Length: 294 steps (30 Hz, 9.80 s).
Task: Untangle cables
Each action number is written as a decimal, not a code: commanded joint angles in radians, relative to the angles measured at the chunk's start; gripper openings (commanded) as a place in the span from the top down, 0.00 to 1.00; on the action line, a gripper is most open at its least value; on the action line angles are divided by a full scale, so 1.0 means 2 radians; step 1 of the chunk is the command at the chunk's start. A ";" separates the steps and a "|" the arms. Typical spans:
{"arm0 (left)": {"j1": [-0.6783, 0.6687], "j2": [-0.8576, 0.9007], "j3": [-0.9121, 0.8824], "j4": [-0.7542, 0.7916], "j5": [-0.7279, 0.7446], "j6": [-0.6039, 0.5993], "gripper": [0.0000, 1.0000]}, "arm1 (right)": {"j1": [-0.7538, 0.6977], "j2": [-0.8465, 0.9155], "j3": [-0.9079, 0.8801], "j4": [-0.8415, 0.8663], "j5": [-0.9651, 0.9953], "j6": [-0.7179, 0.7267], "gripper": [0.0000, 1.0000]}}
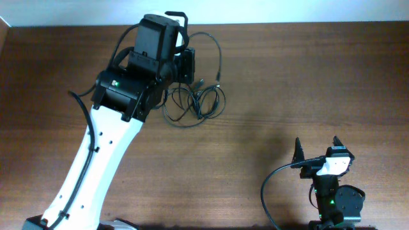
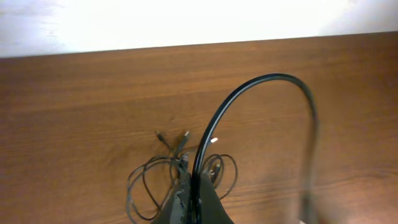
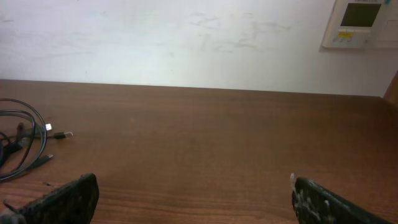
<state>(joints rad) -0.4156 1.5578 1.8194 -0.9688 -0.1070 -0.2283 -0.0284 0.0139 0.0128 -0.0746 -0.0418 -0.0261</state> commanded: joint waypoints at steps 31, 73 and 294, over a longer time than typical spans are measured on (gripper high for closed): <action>-0.076 0.046 0.007 -0.172 0.186 -0.008 0.83 | -0.002 -0.004 -0.004 -0.002 0.003 0.002 0.02; 0.024 0.268 0.007 -0.122 -0.041 -0.050 0.62 | -0.002 -0.004 -0.004 -0.002 0.003 0.002 0.02; 0.103 0.072 0.105 -0.271 0.527 0.136 1.00 | -0.003 0.251 0.496 -0.293 -0.355 -0.024 0.02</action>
<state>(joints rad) -0.2073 1.7157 2.0201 -1.5280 0.6865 -0.1024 -0.0315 0.3672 0.8558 -0.5598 -0.7425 0.0135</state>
